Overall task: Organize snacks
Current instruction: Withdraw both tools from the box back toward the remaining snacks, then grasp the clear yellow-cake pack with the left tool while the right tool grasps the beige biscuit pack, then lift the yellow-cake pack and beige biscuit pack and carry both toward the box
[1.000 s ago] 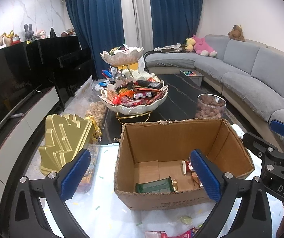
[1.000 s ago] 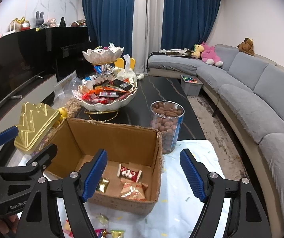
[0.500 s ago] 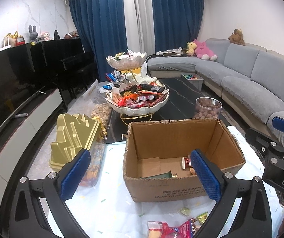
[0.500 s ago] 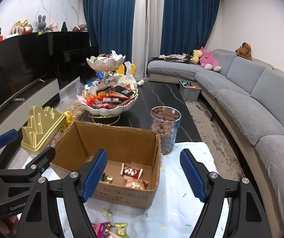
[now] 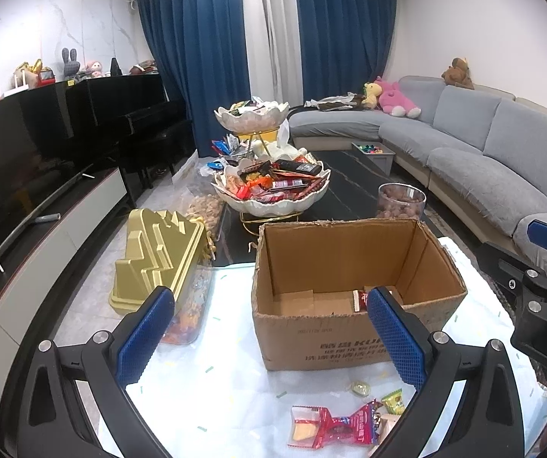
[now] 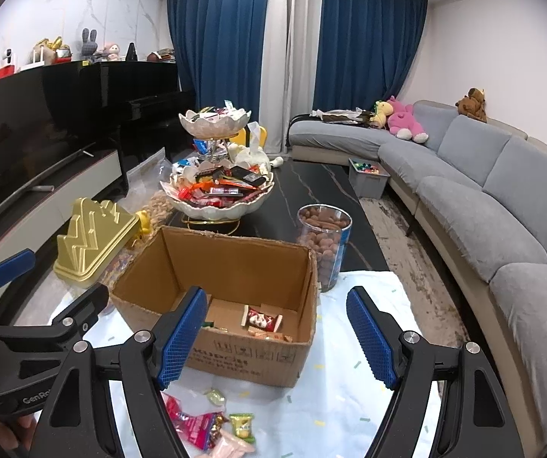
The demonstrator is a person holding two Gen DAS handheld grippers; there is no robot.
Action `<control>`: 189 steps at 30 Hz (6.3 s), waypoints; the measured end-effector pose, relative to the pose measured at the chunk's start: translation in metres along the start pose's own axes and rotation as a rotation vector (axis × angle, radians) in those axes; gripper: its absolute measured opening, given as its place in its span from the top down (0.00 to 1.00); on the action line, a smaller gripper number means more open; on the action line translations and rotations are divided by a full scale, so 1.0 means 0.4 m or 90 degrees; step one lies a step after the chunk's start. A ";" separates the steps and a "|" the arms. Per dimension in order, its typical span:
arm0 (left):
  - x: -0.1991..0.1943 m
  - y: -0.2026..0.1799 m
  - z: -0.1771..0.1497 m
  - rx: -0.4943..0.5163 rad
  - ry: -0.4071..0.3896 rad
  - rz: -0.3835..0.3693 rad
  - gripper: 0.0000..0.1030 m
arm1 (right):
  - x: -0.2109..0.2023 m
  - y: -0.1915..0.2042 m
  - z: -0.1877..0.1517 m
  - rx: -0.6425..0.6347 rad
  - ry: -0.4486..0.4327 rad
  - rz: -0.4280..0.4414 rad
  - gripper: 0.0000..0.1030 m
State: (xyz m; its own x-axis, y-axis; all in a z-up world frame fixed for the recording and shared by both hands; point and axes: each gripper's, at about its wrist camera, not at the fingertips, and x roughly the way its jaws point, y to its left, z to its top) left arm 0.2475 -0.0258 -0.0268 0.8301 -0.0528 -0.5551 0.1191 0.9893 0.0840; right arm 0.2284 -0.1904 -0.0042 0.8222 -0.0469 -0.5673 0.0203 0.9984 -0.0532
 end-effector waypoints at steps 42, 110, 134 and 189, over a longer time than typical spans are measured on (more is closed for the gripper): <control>-0.056 0.038 -0.223 -0.015 0.043 -0.029 0.00 | -0.067 0.062 -0.192 -0.012 0.048 0.001 0.26; 0.170 -0.030 -0.465 0.108 0.143 -0.093 0.06 | 0.134 0.097 -0.424 -0.017 0.221 0.003 0.26; 0.278 -0.020 -0.450 0.072 0.196 -0.089 0.10 | 0.205 0.103 -0.447 -0.001 0.258 0.011 0.26; 0.242 -0.039 -0.426 0.044 0.180 -0.094 0.67 | 0.181 0.070 -0.449 0.008 0.248 0.017 0.62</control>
State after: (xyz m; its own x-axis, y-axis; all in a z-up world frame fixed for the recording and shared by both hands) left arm 0.2333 -0.0231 -0.2230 0.6184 -0.1454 -0.7723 0.2711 0.9619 0.0360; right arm 0.1862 -0.1714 -0.1943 0.5449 -0.0273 -0.8381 0.0107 0.9996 -0.0256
